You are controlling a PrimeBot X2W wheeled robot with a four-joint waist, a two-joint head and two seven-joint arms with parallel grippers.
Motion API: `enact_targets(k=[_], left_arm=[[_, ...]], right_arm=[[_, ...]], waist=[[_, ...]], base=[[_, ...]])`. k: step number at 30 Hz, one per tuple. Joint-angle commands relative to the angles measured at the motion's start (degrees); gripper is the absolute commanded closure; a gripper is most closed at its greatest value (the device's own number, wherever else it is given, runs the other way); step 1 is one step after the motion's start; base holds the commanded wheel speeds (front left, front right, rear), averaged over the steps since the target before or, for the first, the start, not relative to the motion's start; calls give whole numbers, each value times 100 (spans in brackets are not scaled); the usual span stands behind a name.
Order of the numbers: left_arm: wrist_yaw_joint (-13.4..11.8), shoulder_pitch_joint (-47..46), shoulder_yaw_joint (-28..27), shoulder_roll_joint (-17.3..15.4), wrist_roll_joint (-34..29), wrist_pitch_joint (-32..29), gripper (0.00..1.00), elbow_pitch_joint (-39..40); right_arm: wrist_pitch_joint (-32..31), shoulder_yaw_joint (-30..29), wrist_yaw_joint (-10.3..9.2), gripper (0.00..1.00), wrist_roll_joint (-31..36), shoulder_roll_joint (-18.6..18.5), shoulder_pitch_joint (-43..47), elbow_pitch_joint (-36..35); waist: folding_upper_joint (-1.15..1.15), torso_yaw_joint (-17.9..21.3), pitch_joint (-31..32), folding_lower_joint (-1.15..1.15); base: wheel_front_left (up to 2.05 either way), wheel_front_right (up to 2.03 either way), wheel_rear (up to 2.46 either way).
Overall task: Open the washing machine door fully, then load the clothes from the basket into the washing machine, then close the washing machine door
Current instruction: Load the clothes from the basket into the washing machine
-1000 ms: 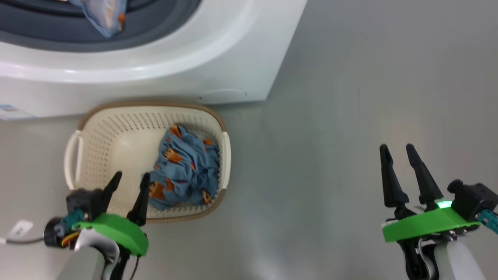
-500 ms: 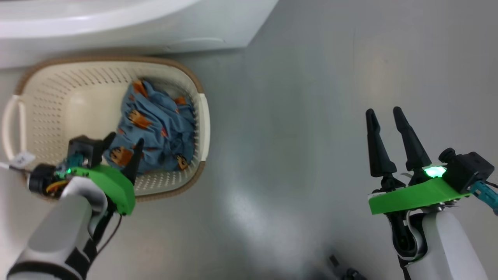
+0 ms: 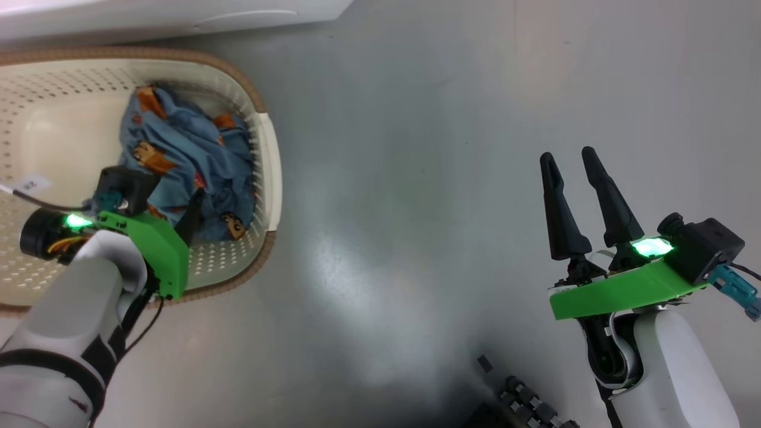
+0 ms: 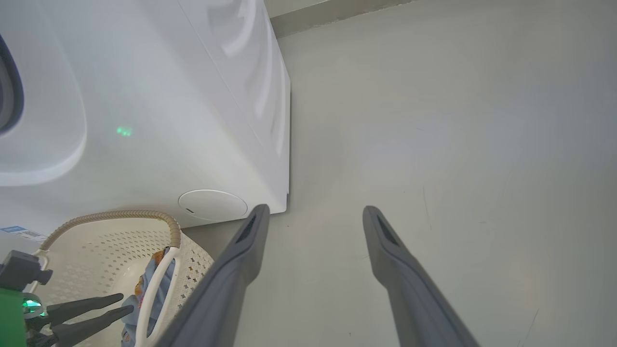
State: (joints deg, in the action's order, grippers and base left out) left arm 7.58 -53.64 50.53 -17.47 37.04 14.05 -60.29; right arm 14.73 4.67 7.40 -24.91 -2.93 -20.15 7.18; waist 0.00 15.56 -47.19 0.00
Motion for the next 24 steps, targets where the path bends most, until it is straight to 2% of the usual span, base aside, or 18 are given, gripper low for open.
enact_targets(k=[1,9,23,24], left_arm=[[-9,-88,56,-236,124,-52,0,-18],[-9,-482,848,-497,638,-226,0,-108],[-9,-853,1749,-633,1407,-354,0,-294],[-9,-865,1793,-637,1458,-360,14,-306]], right_arm=[[27,126,9,0,-87,4,100,-136],[27,290,9,0,-180,5,83,-204],[27,385,9,0,-187,5,166,-339],[27,392,9,0,-184,5,171,-347]], waist=[[0,106,-114,0],[0,297,-304,0],[0,405,-419,0],[0,408,-415,0]], base=[[0,0,0],[0,0,0],[0,0,0],[0,0,0]])
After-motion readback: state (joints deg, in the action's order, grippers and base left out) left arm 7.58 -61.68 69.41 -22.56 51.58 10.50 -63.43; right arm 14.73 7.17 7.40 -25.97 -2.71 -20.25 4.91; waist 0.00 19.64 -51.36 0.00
